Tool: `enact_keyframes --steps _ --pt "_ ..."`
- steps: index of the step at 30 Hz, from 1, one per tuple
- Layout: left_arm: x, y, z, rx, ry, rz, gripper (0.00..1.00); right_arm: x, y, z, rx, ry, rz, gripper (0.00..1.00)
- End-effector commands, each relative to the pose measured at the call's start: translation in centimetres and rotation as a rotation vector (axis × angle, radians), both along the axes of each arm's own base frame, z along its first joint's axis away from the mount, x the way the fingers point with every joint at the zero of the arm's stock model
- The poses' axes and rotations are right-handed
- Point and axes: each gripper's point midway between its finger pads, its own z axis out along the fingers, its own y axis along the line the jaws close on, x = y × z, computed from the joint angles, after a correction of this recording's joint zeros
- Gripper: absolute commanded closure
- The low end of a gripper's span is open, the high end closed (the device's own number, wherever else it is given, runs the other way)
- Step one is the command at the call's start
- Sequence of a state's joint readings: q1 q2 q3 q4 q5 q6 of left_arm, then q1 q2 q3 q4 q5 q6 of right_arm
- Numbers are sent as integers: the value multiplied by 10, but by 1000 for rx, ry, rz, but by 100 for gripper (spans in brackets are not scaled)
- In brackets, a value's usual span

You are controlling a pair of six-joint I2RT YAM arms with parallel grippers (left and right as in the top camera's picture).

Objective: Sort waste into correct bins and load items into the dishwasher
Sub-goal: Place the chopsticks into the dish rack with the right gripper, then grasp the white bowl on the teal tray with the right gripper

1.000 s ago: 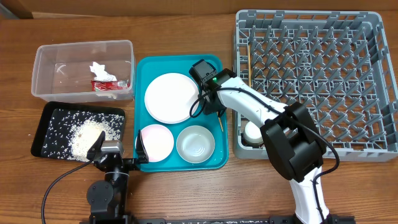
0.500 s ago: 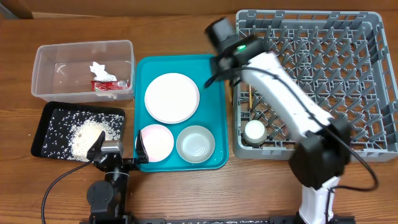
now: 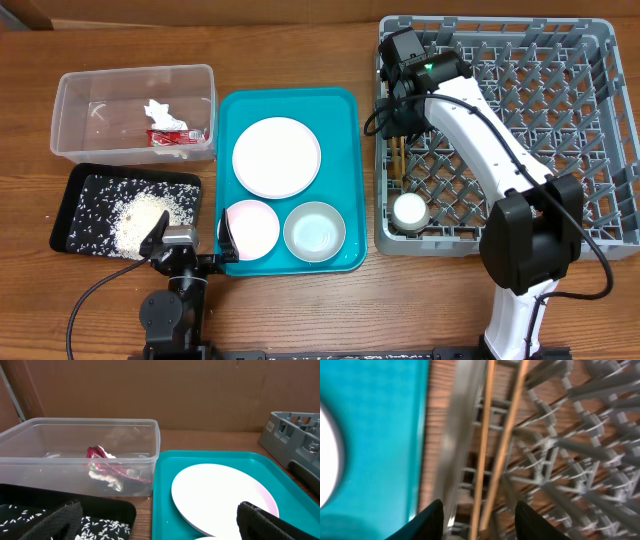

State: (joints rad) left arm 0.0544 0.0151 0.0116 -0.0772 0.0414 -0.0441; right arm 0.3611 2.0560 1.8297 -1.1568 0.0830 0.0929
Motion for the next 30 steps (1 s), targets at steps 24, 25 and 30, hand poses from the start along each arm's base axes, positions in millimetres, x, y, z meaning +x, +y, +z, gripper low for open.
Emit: enact_keyframes --steps 24,25,30 --pt "0 1 0 22 -7 1 0 -197 125 25 222 -18 194 24" --pt "0 1 0 22 -7 1 0 -198 125 16 239 1 194 24" --pt "0 1 0 22 -7 1 0 -190 97 -29 231 50 190 25"
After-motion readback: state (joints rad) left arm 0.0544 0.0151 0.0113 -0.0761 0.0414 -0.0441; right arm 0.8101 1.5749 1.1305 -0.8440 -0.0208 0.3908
